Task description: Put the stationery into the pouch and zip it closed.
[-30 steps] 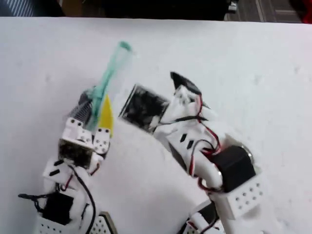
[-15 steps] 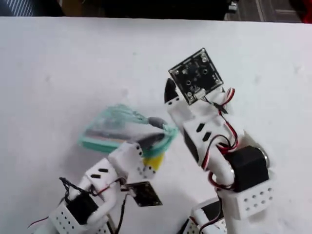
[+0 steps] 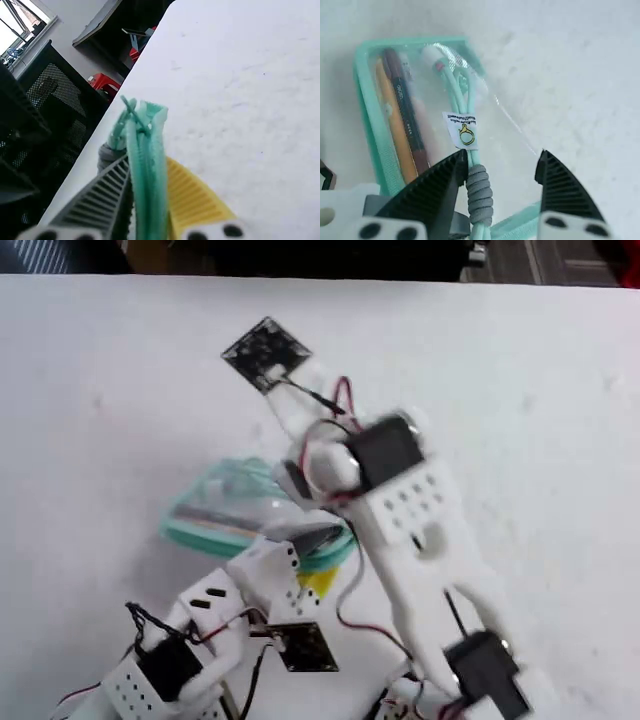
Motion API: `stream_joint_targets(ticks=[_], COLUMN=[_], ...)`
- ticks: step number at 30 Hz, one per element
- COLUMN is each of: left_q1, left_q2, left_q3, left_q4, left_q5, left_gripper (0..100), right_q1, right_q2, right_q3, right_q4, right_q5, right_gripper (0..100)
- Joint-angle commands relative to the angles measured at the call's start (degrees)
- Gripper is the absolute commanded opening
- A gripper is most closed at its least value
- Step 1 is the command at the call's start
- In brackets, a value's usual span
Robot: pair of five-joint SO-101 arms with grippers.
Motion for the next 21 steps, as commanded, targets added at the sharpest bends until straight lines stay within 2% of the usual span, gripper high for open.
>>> stream_joint_targets(ticks=[1, 8, 14, 19, 21], left_q1=[0.1, 0.0, -1.3, -2.0, -2.0], left_q2=[0.3, 0.3, 0.2, 0.1, 0.1], left_q3=[0.1, 0.1, 0.1, 0.1, 0.1], left_q4=[0.4, 0.7, 0.4, 0.4, 0.4], left_q5=[-0.2, -0.2, -0.3, -0.3, -0.3], left_gripper=[2, 2, 2, 2, 2], right_q1=[-2.1, -5.4, -6.0, -5.8, -4.9], right_q2=[4.8, 16.8, 23.1, 21.1, 18.7], right_q3=[-2.6, -2.7, -1.1, -4.4, -8.3], right_q4=[1.7, 1.7, 1.7, 1.5, 1.5], right_q5=[-0.2, 1.9, 11.8, 12.0, 9.7], right_gripper=[20.8, 20.4, 1.3, 1.7, 1.8])
